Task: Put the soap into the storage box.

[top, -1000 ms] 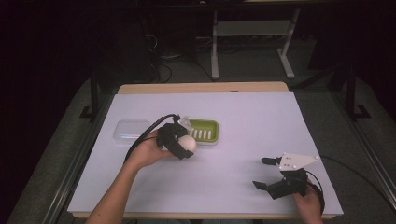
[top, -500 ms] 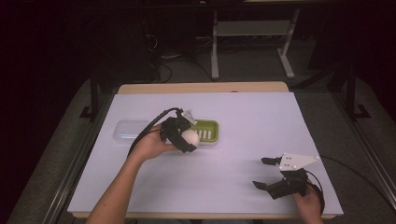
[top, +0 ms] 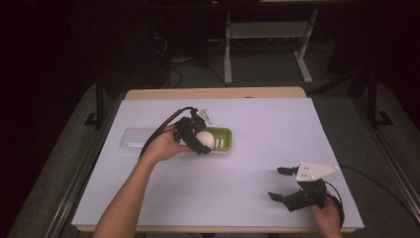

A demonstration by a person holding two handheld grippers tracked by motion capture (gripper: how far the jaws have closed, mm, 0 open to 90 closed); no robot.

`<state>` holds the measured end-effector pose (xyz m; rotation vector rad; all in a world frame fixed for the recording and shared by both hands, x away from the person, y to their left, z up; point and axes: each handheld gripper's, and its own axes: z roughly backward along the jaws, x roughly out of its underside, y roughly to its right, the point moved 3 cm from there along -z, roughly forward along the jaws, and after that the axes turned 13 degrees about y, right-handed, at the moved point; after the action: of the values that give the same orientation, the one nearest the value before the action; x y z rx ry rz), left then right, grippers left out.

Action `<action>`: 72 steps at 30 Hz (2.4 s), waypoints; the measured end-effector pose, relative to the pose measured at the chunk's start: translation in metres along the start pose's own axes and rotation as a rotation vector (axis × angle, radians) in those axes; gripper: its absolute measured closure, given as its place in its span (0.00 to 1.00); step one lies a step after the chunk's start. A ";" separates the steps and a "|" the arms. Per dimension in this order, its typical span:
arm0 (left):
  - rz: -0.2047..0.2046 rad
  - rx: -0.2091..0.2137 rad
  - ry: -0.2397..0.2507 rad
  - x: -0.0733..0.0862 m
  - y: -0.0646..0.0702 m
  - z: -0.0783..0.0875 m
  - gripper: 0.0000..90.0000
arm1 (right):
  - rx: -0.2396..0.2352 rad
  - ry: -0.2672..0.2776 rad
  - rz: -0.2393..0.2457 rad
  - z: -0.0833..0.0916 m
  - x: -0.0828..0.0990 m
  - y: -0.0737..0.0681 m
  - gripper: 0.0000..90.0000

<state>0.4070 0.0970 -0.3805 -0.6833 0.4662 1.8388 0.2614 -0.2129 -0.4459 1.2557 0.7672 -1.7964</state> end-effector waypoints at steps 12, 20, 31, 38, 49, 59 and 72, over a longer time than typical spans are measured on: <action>0.002 0.000 0.013 -0.015 -0.012 -0.007 0.28 | 0.003 0.006 0.000 0.000 0.000 0.001 0.15; -0.006 0.001 0.024 -0.023 -0.016 -0.011 0.28 | 0.002 0.006 -0.003 0.001 0.000 0.001 0.15; 0.031 -0.012 0.012 -0.019 -0.028 -0.020 0.28 | 0.001 0.009 -0.005 0.001 0.000 0.001 0.15; 0.039 -0.019 0.021 -0.019 -0.030 -0.024 0.28 | -0.001 0.011 -0.006 0.001 0.001 0.002 0.15; 0.044 -0.023 0.020 -0.019 -0.033 -0.030 0.28 | -0.005 0.010 -0.006 0.001 0.001 0.002 0.14; 0.060 -0.018 0.023 -0.018 -0.034 -0.036 0.28 | -0.006 0.011 -0.008 0.001 0.001 0.002 0.14; 0.075 -0.016 -0.004 -0.015 -0.038 -0.046 0.28 | -0.011 0.006 -0.010 0.000 0.001 0.002 0.15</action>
<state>0.4575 0.0712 -0.4056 -0.6813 0.4806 1.9163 0.2630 -0.2140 -0.4471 1.2533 0.7869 -1.7946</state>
